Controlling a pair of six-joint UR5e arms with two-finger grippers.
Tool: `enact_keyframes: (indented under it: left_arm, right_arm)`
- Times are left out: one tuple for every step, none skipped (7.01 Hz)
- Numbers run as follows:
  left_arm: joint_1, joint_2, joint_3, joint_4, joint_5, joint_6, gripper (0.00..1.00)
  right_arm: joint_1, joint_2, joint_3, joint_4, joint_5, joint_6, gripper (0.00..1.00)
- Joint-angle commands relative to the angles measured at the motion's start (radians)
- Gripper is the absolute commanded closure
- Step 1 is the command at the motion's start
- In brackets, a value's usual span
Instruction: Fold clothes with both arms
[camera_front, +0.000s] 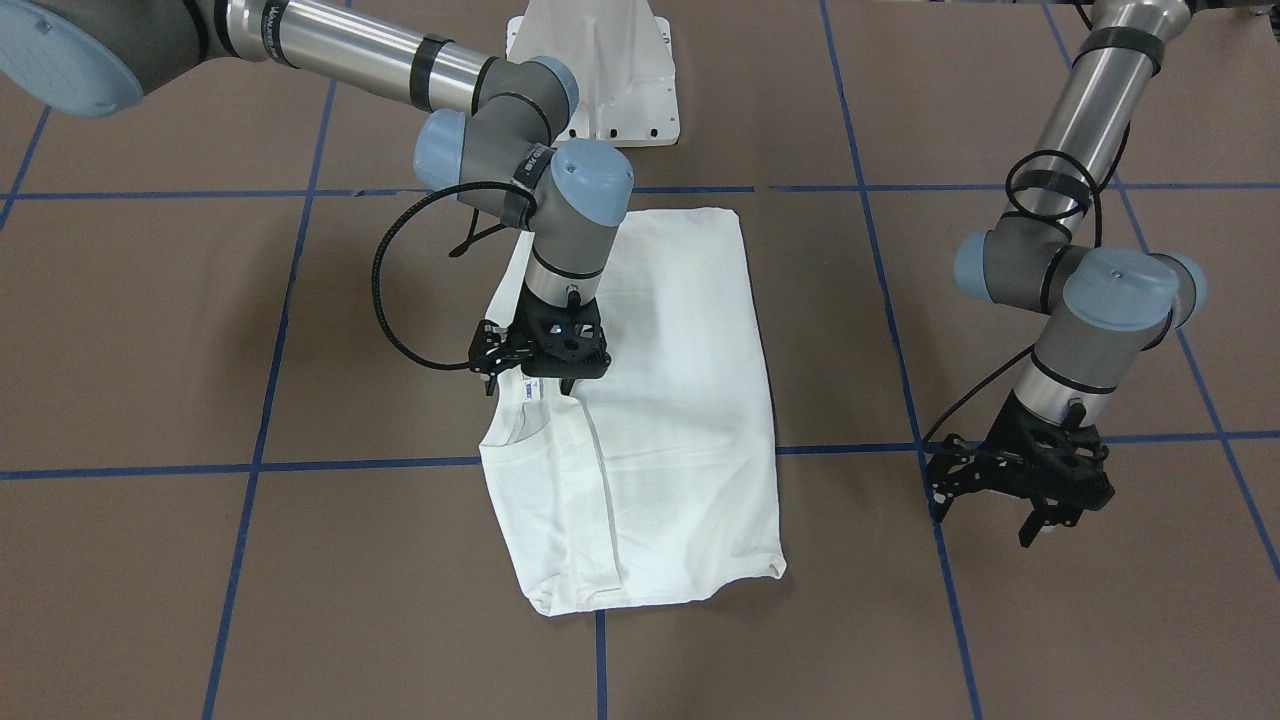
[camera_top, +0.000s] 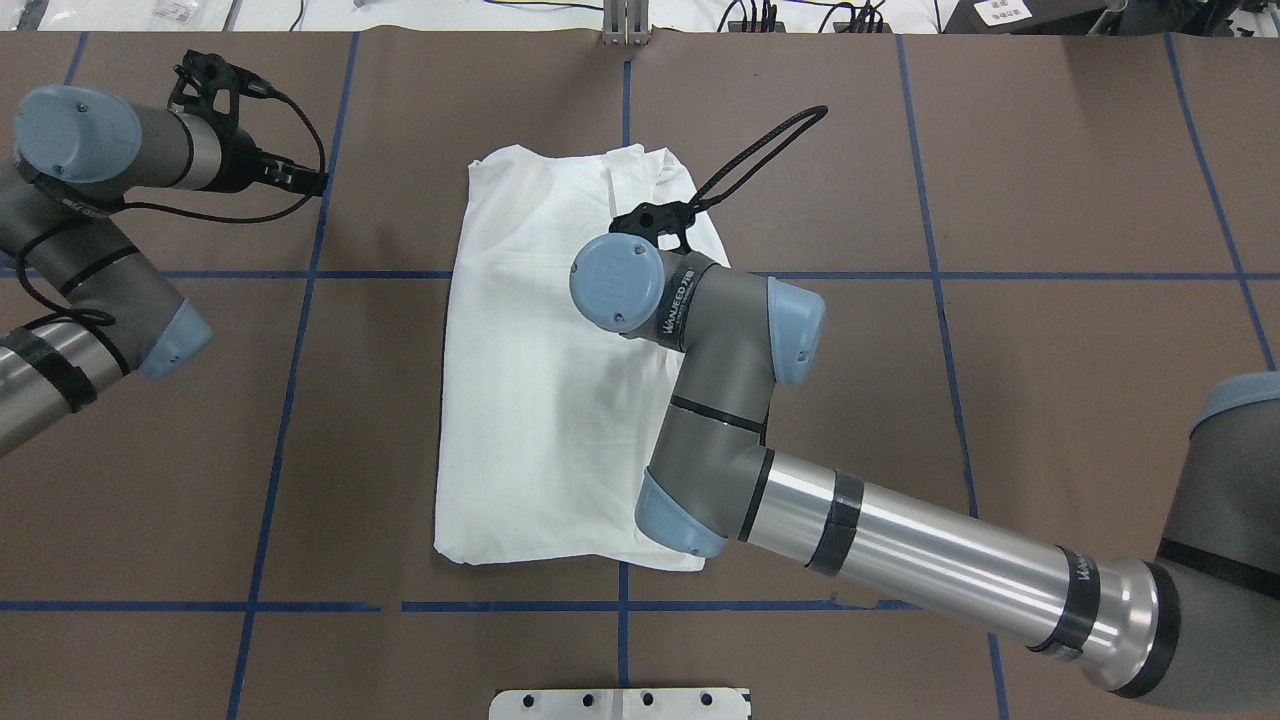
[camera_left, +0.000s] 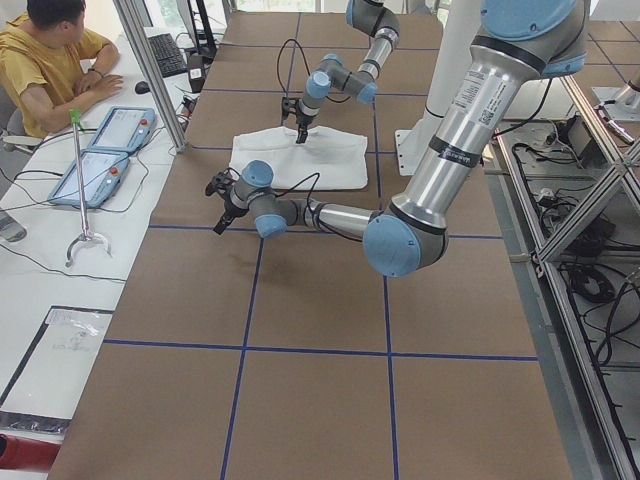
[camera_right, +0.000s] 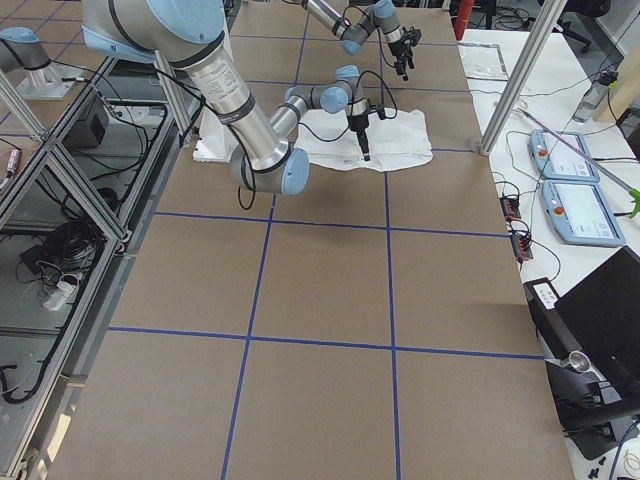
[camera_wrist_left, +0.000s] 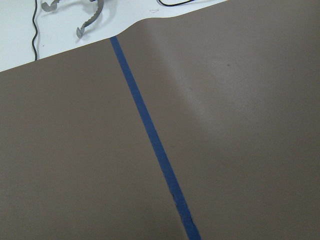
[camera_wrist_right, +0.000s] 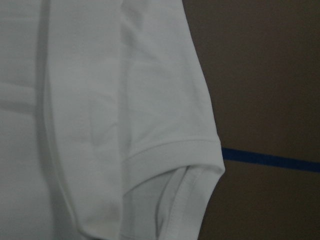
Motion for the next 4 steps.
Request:
enact_keyframes:
  left_arm:
    - [0.001,0.000,0.000,0.000,0.000,0.000,0.00]
    - [0.001,0.000,0.000,0.000,0.000,0.000,0.00]
    - [0.001,0.000,-0.001,0.000,0.000,0.000,0.00]
    - [0.001,0.001,-0.001,0.000,0.000,0.000,0.00]
  right_arm:
    - [0.048,-0.176,0.167,-0.037,0.008,-0.113,0.00]
    - [0.057,-0.291,0.284,-0.038,0.006,-0.164,0.00]
    - [0.057,-0.316,0.308,-0.031,0.006,-0.164,0.00]
    - [0.053,-0.292,0.322,-0.023,0.009,-0.145,0.00]
